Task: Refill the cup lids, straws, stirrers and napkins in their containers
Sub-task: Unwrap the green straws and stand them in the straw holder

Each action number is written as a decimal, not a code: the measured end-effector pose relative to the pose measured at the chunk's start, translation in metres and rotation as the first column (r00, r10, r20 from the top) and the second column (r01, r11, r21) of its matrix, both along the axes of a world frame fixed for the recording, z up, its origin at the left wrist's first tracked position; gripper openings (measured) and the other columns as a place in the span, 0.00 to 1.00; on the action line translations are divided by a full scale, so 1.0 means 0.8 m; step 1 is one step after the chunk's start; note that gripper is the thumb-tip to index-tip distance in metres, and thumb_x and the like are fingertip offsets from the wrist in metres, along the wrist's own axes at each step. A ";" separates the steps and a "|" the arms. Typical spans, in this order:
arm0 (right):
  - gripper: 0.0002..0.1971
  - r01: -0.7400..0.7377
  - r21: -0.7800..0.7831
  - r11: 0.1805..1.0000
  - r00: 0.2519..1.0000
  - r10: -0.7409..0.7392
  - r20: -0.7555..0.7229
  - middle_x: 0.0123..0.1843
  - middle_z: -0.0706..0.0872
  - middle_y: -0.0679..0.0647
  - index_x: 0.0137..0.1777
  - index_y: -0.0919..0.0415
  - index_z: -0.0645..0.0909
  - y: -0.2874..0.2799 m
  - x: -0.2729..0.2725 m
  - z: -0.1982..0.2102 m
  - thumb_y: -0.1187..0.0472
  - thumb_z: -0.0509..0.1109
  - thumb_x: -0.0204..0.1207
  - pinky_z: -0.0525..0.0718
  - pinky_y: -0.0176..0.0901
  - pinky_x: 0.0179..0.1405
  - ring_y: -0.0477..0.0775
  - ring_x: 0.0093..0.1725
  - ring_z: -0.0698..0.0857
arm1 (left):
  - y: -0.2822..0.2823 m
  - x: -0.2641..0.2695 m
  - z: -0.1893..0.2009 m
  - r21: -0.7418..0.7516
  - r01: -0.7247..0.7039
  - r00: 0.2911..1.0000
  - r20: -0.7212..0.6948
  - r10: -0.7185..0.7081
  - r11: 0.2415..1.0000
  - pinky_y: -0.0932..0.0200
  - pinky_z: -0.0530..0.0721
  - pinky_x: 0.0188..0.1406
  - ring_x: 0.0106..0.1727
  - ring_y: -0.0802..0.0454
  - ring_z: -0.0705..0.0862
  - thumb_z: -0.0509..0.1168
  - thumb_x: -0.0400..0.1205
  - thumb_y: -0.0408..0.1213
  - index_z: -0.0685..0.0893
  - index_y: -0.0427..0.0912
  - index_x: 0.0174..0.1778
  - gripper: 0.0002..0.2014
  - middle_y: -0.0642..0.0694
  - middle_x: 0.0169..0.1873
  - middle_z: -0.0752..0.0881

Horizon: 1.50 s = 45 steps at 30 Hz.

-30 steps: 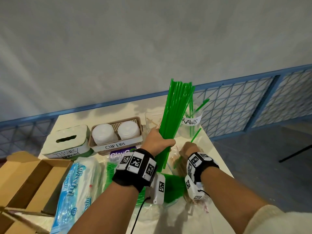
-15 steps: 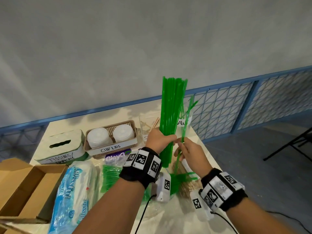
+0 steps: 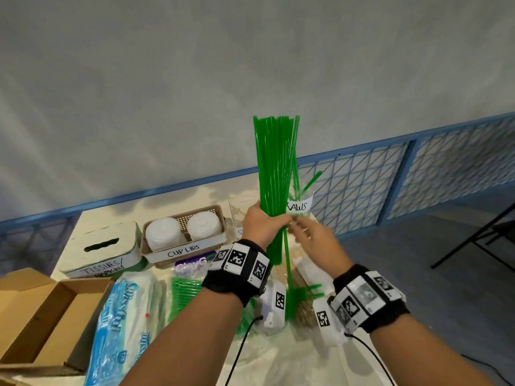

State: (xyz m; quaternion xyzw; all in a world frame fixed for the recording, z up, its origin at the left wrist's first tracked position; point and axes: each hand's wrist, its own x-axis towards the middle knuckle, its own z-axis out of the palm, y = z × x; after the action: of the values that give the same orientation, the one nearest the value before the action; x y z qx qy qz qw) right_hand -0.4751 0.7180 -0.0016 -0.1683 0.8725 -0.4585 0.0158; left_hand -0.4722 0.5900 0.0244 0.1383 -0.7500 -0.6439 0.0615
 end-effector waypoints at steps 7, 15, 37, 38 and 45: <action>0.28 0.032 -0.671 0.741 0.948 0.191 0.256 0.58 0.84 0.56 0.66 0.65 0.76 0.000 -0.047 0.072 0.59 0.74 0.65 0.81 0.47 0.61 0.52 0.57 0.84 | 0.021 -0.018 0.023 -0.432 0.172 0.974 -0.062 -0.219 0.885 0.57 0.81 0.38 0.39 0.47 0.84 0.73 0.69 0.31 0.82 0.41 0.45 0.11 0.43 0.38 0.85; 0.11 0.185 -0.789 0.586 0.977 -0.024 0.212 0.39 0.83 0.56 0.44 0.58 0.82 0.000 -0.095 0.108 0.75 0.72 0.70 0.87 0.40 0.44 0.51 0.38 0.84 | 0.046 -0.071 0.068 -0.494 0.303 0.931 -0.027 -0.363 0.815 0.58 0.81 0.51 0.56 0.46 0.83 0.76 0.70 0.35 0.62 0.36 0.71 0.37 0.45 0.53 0.79; 0.18 0.239 -0.885 0.399 0.924 -0.373 0.082 0.33 0.81 0.45 0.39 0.52 0.73 0.038 -0.220 0.082 0.78 0.72 0.69 0.83 0.43 0.42 0.38 0.30 0.82 | -0.008 -0.183 -0.028 -0.706 -0.062 0.976 -0.191 -0.106 0.705 0.61 0.70 0.41 0.49 0.47 0.75 0.74 0.69 0.29 0.70 0.35 0.58 0.25 0.45 0.50 0.73; 0.18 0.244 -0.888 0.388 0.923 -0.374 0.091 0.33 0.81 0.45 0.39 0.52 0.74 0.037 -0.224 0.080 0.78 0.72 0.69 0.83 0.44 0.42 0.38 0.30 0.81 | -0.008 -0.186 -0.031 -0.710 -0.036 0.985 -0.146 -0.096 0.703 0.58 0.73 0.45 0.54 0.45 0.75 0.76 0.68 0.30 0.69 0.35 0.61 0.29 0.43 0.54 0.74; 0.16 0.235 -0.886 0.400 0.932 -0.353 0.088 0.28 0.83 0.40 0.34 0.55 0.77 0.038 -0.236 0.058 0.77 0.72 0.70 0.81 0.40 0.37 0.42 0.32 0.81 | -0.009 -0.220 -0.051 -0.751 0.327 0.944 0.284 -0.166 0.574 0.46 0.70 0.72 0.75 0.38 0.57 0.74 0.73 0.38 0.65 0.51 0.77 0.37 0.41 0.76 0.58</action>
State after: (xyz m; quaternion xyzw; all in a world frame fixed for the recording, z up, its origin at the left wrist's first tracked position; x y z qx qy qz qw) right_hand -0.6635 0.7480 0.0451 -0.0209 0.5213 -0.8284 -0.2040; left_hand -0.6484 0.5829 -0.0160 0.0491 -0.9699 -0.2345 -0.0433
